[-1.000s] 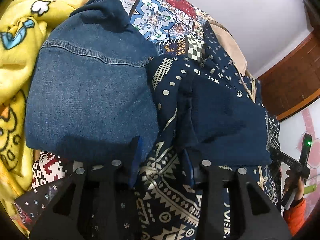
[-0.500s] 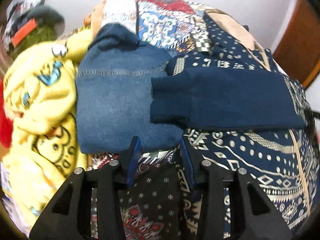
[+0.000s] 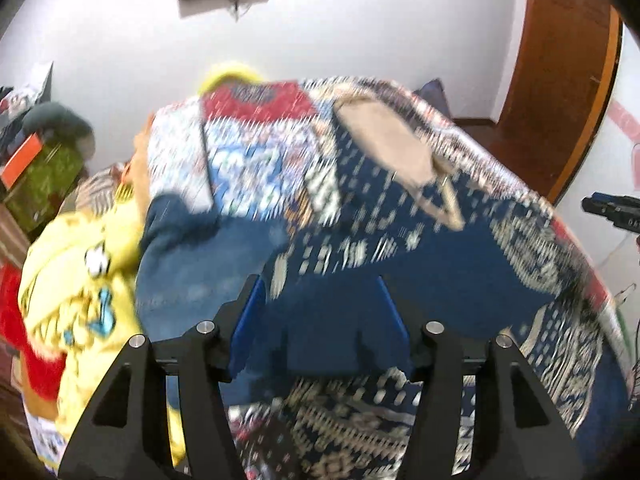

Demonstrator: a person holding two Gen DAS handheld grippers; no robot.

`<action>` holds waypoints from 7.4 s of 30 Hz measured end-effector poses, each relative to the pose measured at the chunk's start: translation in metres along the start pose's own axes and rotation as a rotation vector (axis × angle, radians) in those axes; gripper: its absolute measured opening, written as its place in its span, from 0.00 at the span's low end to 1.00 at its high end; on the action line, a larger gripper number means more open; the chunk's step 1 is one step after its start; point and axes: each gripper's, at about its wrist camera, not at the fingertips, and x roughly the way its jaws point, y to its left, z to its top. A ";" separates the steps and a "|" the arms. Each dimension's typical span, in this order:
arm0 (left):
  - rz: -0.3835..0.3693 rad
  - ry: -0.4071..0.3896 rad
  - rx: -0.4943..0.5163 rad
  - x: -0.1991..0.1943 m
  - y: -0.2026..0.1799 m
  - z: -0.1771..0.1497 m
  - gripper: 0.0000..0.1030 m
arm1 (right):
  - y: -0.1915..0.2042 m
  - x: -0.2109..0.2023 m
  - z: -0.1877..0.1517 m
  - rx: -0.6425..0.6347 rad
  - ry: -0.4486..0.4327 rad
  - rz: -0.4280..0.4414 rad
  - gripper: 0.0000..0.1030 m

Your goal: Fold large clothes

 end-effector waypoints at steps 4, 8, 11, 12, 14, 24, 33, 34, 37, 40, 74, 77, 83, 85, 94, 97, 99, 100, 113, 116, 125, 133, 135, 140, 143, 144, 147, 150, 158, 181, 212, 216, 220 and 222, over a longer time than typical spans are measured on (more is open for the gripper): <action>-0.030 -0.031 0.016 0.011 -0.012 0.038 0.57 | 0.008 -0.001 0.025 0.018 -0.044 0.080 0.57; -0.057 -0.026 0.031 0.032 -0.023 0.063 0.58 | 0.019 0.016 0.052 0.009 -0.054 0.126 0.57; -0.069 0.002 0.031 0.060 -0.029 0.080 0.58 | 0.029 0.037 0.071 0.000 -0.038 0.162 0.57; -0.082 0.018 0.023 0.071 -0.030 0.085 0.58 | 0.031 0.041 0.073 0.003 -0.032 0.167 0.57; -0.102 0.042 0.004 0.091 -0.032 0.091 0.58 | 0.038 0.065 0.085 0.003 -0.010 0.170 0.57; -0.214 0.179 -0.184 0.205 -0.023 0.112 0.58 | 0.048 0.169 0.101 0.102 0.151 0.207 0.57; -0.148 0.225 -0.230 0.264 -0.027 0.113 0.58 | 0.043 0.233 0.101 0.187 0.226 0.155 0.57; -0.132 0.219 -0.226 0.265 -0.027 0.113 0.58 | 0.043 0.236 0.100 0.180 0.228 0.149 0.55; -0.106 0.207 -0.210 0.267 -0.027 0.111 0.54 | 0.041 0.243 0.097 0.144 0.226 0.129 0.29; -0.095 0.197 -0.186 0.261 -0.026 0.108 0.36 | 0.036 0.239 0.094 0.174 0.218 0.165 0.11; -0.199 0.194 0.003 0.061 -0.058 -0.048 0.09 | 0.057 0.041 -0.062 0.003 0.076 0.228 0.08; -0.178 0.222 0.008 0.075 -0.062 -0.062 0.11 | 0.053 0.050 -0.070 0.003 0.084 0.213 0.09; -0.181 0.267 0.025 0.082 -0.066 -0.062 0.15 | 0.045 0.047 -0.076 0.041 0.099 0.221 0.20; -0.198 0.287 0.017 0.077 -0.064 -0.057 0.22 | 0.045 0.036 -0.073 0.049 0.101 0.220 0.31; -0.170 0.173 0.027 0.047 -0.057 -0.016 0.43 | 0.069 -0.002 -0.039 -0.031 0.002 0.238 0.54; -0.173 0.162 0.007 0.054 -0.052 -0.001 0.44 | 0.080 0.009 -0.024 -0.053 -0.006 0.224 0.54; -0.184 0.165 -0.013 0.066 -0.049 0.009 0.44 | 0.087 0.021 -0.016 -0.068 0.000 0.199 0.55; -0.182 0.168 -0.019 0.073 -0.047 0.014 0.44 | 0.091 0.032 -0.010 -0.073 0.011 0.190 0.54; -0.171 0.235 -0.136 0.168 -0.040 0.035 0.43 | 0.107 0.104 0.014 -0.163 0.074 0.100 0.52; -0.184 0.225 -0.177 0.173 -0.036 0.037 0.31 | 0.104 0.108 0.017 -0.179 0.063 0.097 0.32; -0.187 0.135 -0.095 0.124 -0.047 0.046 0.07 | 0.086 0.076 0.014 -0.094 0.001 0.169 0.10; -0.296 0.000 0.043 0.012 -0.072 0.040 0.06 | 0.067 -0.007 -0.005 -0.046 -0.089 0.301 0.09; -0.311 -0.008 0.058 -0.006 -0.077 0.031 0.06 | 0.069 -0.026 -0.018 -0.058 -0.096 0.329 0.09; -0.321 0.028 0.084 -0.030 -0.086 -0.009 0.06 | 0.067 -0.056 -0.068 -0.038 -0.073 0.384 0.08; -0.344 0.092 0.083 -0.030 -0.090 -0.038 0.06 | 0.067 -0.059 -0.091 -0.027 -0.038 0.395 0.08; -0.350 0.113 0.079 -0.030 -0.092 -0.050 0.07 | 0.067 -0.058 -0.101 -0.020 -0.018 0.397 0.08; -0.362 0.167 0.081 -0.028 -0.097 -0.078 0.07 | 0.062 -0.050 -0.116 0.009 0.025 0.403 0.08; -0.362 0.211 0.089 -0.025 -0.100 -0.105 0.07 | 0.056 -0.042 -0.134 0.036 0.074 0.404 0.09; -0.348 0.290 0.103 -0.032 -0.094 -0.148 0.10 | 0.060 -0.046 -0.159 -0.011 0.147 0.391 0.13; -0.195 0.212 0.088 -0.016 -0.093 -0.121 0.40 | 0.067 -0.013 -0.161 -0.004 0.213 0.311 0.38; -0.140 0.270 -0.309 0.116 0.082 -0.066 0.61 | -0.061 0.084 -0.069 0.325 0.161 0.270 0.53; -0.226 0.252 -0.351 0.141 0.084 -0.057 0.61 | -0.060 0.105 -0.057 0.358 0.177 0.342 0.53; -0.270 0.231 -0.389 0.160 0.084 -0.047 0.65 | -0.051 0.122 -0.045 0.342 0.164 0.349 0.53; -0.292 0.232 -0.410 0.167 0.085 -0.044 0.62 | -0.047 0.122 -0.041 0.332 0.151 0.349 0.40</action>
